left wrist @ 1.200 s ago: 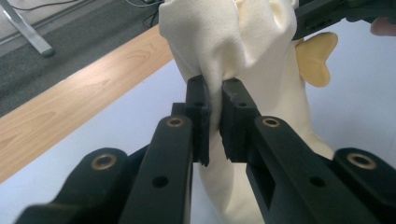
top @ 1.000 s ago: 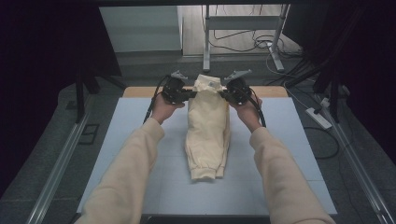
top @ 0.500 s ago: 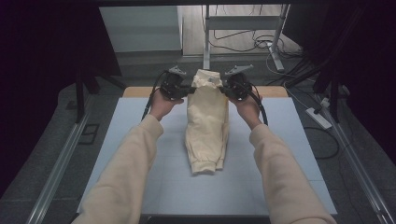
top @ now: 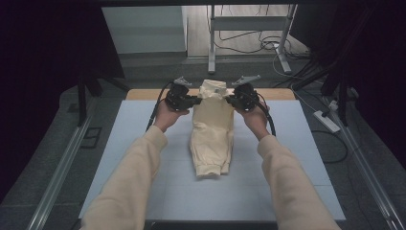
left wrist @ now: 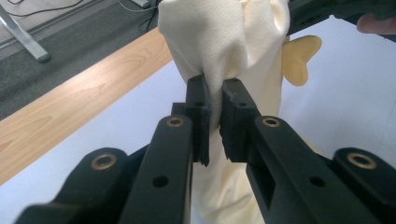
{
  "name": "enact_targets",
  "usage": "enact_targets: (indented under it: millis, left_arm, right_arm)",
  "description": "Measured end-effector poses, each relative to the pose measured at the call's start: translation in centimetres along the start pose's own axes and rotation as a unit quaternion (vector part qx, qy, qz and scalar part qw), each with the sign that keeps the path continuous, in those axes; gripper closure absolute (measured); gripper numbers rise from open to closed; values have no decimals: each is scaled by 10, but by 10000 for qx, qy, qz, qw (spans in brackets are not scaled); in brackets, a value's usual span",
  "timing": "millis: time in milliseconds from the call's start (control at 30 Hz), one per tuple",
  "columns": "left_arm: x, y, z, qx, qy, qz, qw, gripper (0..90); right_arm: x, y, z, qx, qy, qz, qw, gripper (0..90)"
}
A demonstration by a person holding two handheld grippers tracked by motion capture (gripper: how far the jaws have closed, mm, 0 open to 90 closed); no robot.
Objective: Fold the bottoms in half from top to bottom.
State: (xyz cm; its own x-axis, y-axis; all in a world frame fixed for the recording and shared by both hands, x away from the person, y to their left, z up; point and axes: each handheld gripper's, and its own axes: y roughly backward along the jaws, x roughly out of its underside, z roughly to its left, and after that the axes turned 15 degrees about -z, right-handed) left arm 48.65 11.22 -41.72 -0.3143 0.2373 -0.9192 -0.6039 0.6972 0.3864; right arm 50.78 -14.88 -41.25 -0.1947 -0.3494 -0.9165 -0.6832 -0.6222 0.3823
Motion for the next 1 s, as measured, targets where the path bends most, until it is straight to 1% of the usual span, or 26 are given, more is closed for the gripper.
enact_targets:
  millis: [200,267,333,633,1000]
  left_arm:
    - [7,2,-5,48,18,-16,10000,818]
    - [9,3,-6,76,-5,-21,10000,819]
    - [12,4,-8,98,11,-33,9999,818]
    - [24,8,-16,175,79,-46,9998,818]
    - [38,14,-21,251,151,-43,9996,818]
  right_arm:
    - [6,3,4,-31,-19,-12,10000,823]
    - [8,5,5,-46,-27,-16,10000,823]
    - [11,7,7,-61,-3,-18,10000,823]
    - [21,13,15,-130,-63,-11,9999,823]
    - [30,19,25,-269,-59,45,9996,822]
